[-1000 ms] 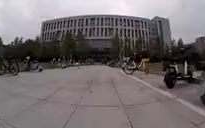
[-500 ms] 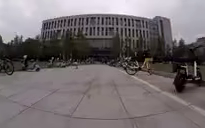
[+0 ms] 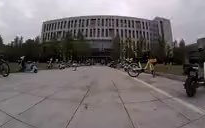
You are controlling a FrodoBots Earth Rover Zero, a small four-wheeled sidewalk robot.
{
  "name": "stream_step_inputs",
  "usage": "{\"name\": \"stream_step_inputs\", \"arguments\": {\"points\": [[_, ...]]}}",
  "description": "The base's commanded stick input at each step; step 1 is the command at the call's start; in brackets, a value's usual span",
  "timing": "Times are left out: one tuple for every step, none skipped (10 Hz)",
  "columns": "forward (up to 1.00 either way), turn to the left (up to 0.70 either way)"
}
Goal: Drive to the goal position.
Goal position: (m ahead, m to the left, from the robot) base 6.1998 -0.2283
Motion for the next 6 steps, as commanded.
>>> {"name": "stream_step_inputs", "arguments": {"points": [[0.7, 0.0], [0.7, 0.0], [0.7, 0.0], [0.7, 0.0], [0.7, 0.0], [0.7, 0.0]]}}
